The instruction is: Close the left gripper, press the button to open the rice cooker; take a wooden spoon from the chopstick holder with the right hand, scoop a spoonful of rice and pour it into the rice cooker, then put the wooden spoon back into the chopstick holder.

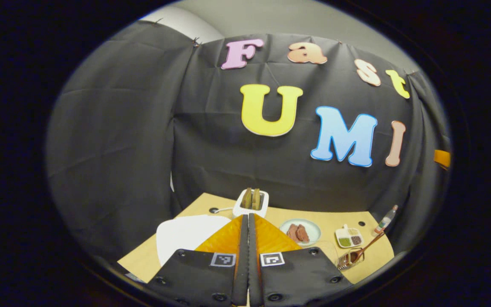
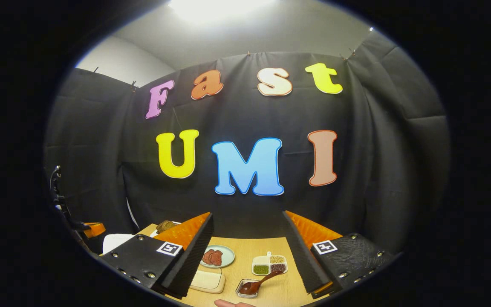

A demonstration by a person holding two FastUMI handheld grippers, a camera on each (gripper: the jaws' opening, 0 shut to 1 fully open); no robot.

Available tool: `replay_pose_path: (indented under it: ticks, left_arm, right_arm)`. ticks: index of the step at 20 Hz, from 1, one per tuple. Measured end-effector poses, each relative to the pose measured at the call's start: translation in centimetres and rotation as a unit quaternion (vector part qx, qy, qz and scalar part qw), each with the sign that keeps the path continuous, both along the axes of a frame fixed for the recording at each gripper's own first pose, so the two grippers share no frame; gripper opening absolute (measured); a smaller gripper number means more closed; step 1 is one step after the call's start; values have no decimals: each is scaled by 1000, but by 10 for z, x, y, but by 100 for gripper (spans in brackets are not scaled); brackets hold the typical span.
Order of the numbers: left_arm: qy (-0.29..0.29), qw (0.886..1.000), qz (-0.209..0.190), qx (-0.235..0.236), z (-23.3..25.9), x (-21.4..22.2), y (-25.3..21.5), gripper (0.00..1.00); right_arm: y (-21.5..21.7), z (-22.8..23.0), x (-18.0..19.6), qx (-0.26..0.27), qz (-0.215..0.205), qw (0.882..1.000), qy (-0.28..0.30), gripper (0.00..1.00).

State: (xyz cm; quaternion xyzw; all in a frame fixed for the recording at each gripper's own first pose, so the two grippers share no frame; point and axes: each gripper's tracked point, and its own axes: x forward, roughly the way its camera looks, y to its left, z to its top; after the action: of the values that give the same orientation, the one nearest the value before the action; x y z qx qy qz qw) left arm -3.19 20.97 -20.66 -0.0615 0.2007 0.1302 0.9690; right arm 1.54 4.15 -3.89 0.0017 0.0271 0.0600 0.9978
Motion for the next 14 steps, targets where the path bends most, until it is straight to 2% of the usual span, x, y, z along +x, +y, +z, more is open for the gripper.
replay_pose_path:
  ticks: [1,3,5,6,8,10,11,12,13,14]
  left_arm:
    - [14,1000,4,-4,-14,-5,5,11]
    - [37,999,9,-12,-36,-11,13,7]
    - [64,998,12,-20,-63,-20,23,11]
    - [80,997,13,-20,-77,-25,28,7]
    - [105,994,16,-23,-100,-33,36,7]
    - [123,992,21,-34,-120,-39,39,11]
    - [128,991,24,-36,-129,-41,42,7]
    - [133,990,26,-38,-137,-41,44,7]
    - [138,989,28,-41,-143,-43,46,11]
    - [143,989,28,-41,-147,-44,47,7]
  right_arm:
    - [-1,-2,-1,0,-1,1000,1,96]
    - [-4,-4,0,-1,-4,1000,3,96]
    - [-5,-8,0,-2,-7,1000,8,96]
    - [-7,-10,0,-1,-9,1000,12,96]
    - [-8,-14,0,1,-11,1000,19,96]
    - [-7,-17,1,0,-12,1000,22,96]
    - [-8,-17,1,-1,-13,1000,23,96]
    - [-7,-17,1,-3,-12,1000,23,96]
    - [-6,-18,1,-4,-12,1000,24,96]
    - [-6,-18,2,-6,-12,1000,25,96]
